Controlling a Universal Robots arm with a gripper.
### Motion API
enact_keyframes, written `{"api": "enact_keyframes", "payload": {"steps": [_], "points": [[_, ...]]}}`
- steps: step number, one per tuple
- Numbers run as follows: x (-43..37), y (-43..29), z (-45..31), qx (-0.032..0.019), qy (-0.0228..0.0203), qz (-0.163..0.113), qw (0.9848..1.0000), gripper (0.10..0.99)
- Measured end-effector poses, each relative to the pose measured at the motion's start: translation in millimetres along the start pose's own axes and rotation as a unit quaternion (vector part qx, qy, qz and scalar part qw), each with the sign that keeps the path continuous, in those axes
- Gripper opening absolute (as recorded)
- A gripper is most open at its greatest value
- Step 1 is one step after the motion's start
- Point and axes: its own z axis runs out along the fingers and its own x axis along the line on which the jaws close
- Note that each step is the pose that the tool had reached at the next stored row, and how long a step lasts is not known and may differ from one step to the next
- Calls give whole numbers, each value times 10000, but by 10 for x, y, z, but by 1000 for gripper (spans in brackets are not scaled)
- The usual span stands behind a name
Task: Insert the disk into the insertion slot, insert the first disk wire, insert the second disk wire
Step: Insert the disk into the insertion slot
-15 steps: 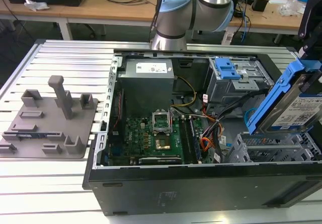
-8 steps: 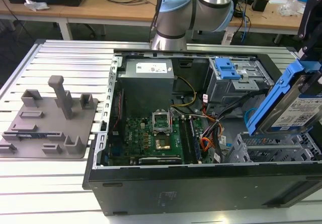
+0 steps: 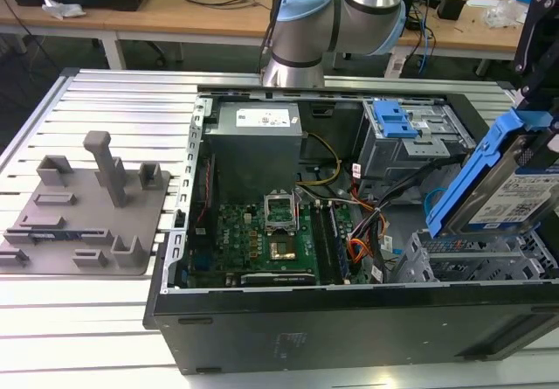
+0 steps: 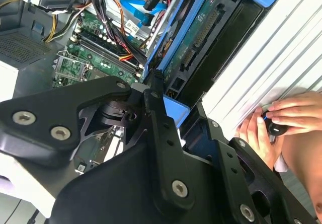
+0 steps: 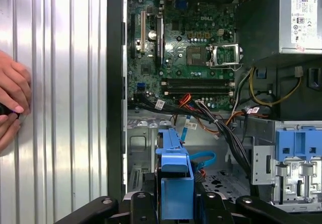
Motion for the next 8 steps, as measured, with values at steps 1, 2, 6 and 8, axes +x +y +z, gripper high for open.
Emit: {"api": "enact_keyframes", "payload": {"steps": [1, 2, 6, 8], "points": [[-4, 0, 10, 0, -1, 7, 10000, 365], [-7, 0, 15, 1, 0, 11, 10000, 365], [-23, 0, 40, 2, -2, 33, 10000, 365], [-24, 1, 50, 2, -1, 43, 10000, 365]]}}
